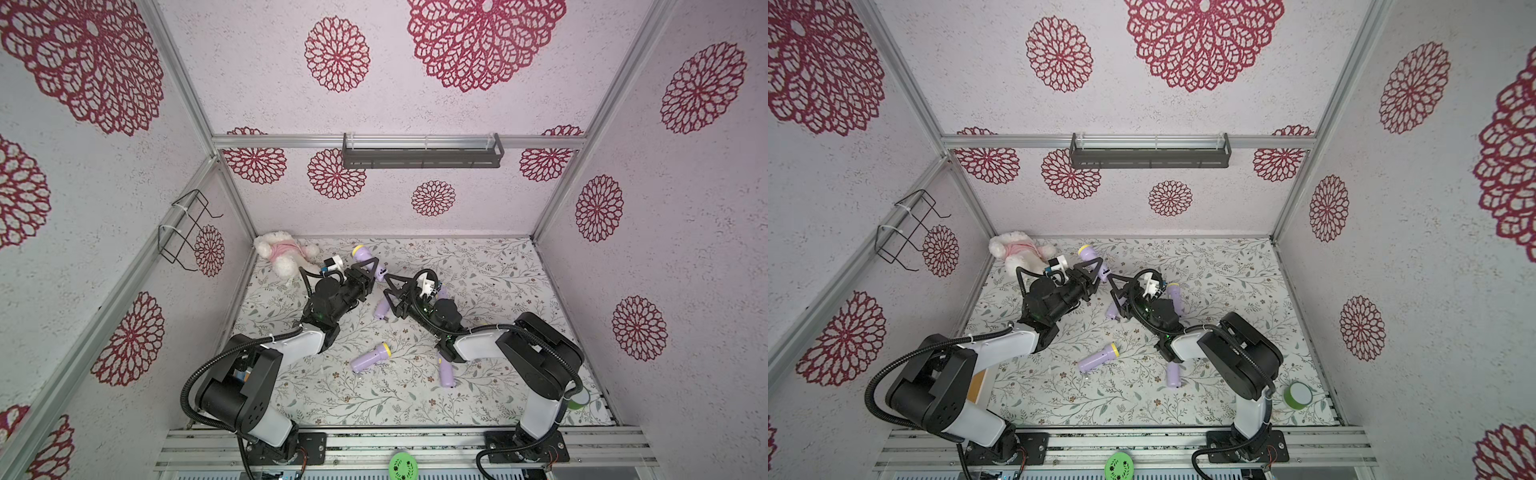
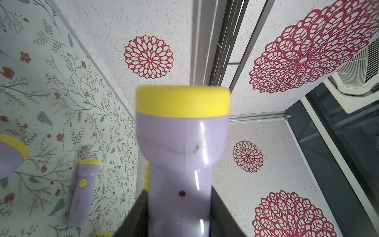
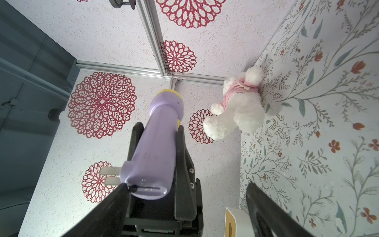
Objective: Close the plug at the bottom of the flashlight
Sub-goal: Close the plug of the flashlight.
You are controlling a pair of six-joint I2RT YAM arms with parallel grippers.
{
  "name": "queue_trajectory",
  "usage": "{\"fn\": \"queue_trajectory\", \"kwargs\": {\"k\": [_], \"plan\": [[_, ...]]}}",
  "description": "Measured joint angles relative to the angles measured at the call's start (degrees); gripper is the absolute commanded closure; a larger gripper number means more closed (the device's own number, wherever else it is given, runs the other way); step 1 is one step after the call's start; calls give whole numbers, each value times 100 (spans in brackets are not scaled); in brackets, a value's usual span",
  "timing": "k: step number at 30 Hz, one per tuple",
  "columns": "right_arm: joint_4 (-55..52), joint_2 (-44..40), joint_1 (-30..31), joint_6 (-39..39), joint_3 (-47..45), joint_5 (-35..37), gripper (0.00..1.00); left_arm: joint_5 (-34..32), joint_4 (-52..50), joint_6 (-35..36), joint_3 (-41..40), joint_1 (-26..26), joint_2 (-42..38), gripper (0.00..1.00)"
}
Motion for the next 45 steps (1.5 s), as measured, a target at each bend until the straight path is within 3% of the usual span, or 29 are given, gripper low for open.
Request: {"fn": "queue_trajectory", "kwargs": {"k": [45], "plan": [[-501, -249, 127, -111, 0, 417, 11, -299, 127, 4, 0, -116, 33, 100]]}}
